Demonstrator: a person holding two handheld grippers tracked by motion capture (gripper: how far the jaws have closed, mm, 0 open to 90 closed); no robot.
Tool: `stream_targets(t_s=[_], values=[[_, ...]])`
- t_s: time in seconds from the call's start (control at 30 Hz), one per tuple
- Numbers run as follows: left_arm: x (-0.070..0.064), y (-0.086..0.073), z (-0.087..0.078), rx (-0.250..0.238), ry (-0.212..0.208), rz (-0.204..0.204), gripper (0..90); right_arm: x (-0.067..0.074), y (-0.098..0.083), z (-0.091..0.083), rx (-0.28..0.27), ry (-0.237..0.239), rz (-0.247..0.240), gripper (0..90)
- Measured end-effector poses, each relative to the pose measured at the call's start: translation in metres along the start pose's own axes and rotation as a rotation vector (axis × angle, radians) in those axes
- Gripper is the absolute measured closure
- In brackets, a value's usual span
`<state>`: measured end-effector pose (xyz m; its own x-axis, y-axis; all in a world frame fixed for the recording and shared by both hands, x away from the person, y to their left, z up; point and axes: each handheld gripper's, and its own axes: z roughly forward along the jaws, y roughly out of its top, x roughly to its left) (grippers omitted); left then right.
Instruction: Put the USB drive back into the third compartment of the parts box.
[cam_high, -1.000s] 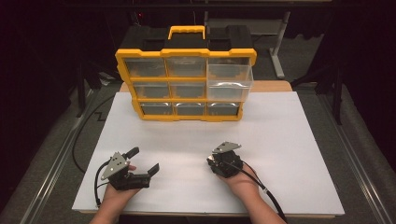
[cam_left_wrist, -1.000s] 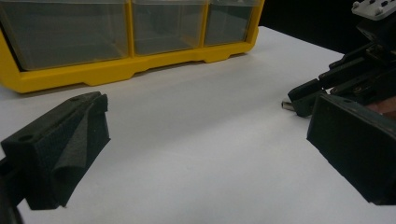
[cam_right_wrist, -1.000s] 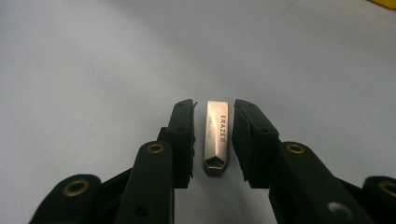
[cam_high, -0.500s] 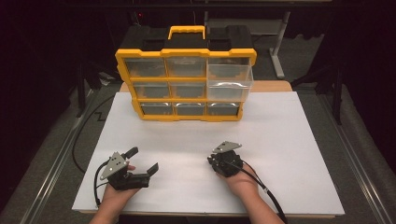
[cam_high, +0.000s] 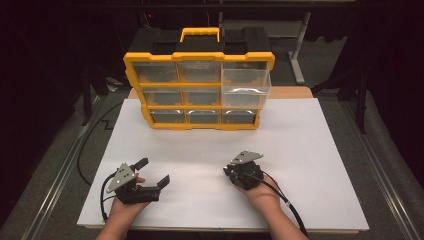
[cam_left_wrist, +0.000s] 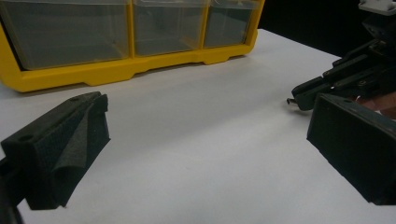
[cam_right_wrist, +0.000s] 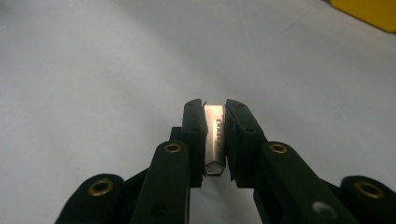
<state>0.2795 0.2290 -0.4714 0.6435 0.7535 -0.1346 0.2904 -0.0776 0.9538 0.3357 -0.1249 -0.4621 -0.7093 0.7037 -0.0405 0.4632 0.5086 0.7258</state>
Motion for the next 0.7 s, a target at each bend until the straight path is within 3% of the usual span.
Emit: stream_targets(t_s=[0.23, 0.47, 0.7], values=[[0.001, 0.0, -0.002, -0.009, 0.014, -0.01, 0.1, -0.012, -0.016, -0.029, -0.034, -0.008, -0.024, 80.3], [0.001, 0.0, -0.001, -0.005, 0.02, -0.008, 0.2, -0.035, -0.052, -0.064, -0.075, -0.033, 0.039, 80.3], [0.0, -0.001, 0.002, 0.015, 0.024, 0.009, 0.2, -0.049, -0.062, -0.071, -0.076, -0.057, 0.06, 80.3]])
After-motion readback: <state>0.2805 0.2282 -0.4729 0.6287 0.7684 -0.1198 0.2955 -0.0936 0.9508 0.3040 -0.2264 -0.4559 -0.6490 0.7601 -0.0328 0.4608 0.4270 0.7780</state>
